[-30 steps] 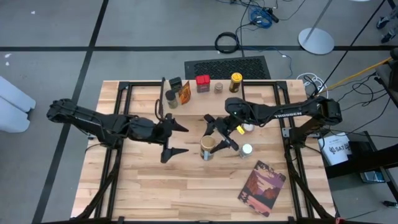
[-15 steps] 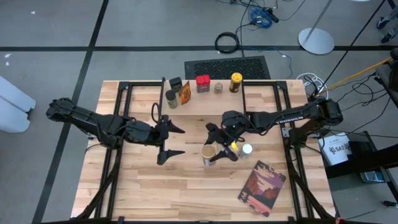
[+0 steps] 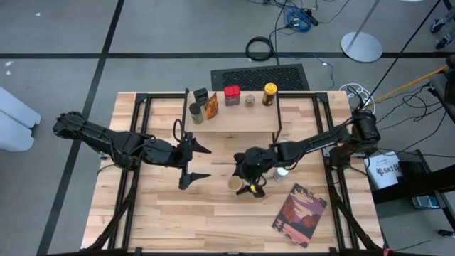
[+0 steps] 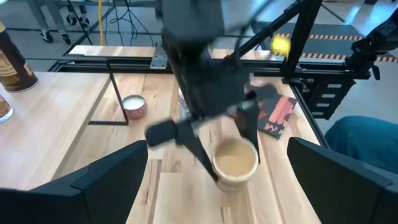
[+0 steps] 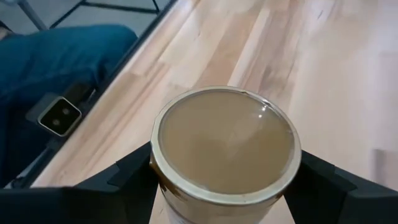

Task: Shelf spices
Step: Put the brown spice bottle on the table

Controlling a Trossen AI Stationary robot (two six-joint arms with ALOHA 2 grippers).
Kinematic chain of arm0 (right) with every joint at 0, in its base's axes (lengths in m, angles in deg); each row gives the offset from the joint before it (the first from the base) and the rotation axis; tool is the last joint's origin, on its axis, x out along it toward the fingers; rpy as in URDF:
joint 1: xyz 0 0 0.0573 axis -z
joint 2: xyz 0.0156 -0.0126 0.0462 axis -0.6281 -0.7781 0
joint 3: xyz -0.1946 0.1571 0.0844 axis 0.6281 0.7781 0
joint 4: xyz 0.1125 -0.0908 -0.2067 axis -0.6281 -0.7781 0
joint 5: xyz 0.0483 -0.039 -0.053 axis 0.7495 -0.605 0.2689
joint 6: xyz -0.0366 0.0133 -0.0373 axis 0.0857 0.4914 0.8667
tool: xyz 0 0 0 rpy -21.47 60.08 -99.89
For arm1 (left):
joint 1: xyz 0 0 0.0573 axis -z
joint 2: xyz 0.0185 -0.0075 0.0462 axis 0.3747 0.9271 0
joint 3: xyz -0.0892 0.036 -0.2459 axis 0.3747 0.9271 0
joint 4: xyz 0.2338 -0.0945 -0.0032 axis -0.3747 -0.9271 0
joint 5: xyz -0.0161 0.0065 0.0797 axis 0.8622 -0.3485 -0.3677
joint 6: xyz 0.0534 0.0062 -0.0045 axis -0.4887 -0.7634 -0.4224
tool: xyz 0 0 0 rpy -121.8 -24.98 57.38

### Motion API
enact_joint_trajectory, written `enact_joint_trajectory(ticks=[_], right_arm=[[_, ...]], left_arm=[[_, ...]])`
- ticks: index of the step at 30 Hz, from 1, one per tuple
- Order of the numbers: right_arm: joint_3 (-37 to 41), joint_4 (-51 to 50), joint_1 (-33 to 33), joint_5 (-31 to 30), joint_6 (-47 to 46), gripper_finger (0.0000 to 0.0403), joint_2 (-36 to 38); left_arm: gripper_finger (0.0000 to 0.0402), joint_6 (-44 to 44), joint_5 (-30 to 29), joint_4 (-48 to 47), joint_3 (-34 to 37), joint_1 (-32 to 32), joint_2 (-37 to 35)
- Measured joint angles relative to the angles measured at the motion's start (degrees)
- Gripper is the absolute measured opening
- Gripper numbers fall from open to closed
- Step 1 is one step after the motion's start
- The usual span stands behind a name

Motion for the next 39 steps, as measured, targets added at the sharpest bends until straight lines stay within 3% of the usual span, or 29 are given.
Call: enact_joint_trajectory(ticks=[6, 15, 39], right_arm=[[0.0, 4.6, -2.4, -2.5, 0.0, 0.0264, -4.5], [0.0, 4.0, -5.2, -13.7, 3.7, 0.0266, -5.4], [0.0, 3.5, -6.2, -16.7, 2.5, 0.0279, -5.3]], left_arm=[[0.0396, 0.9, 0.0, 0.0, 0.0, 0.5, 0.0], [0.0396, 4.9, -0.2, -0.6, 0.0, 4.9, 2.1], [0.0396, 6.4, -4.5, 4.1, 0.0, 7.5, 20.7]])
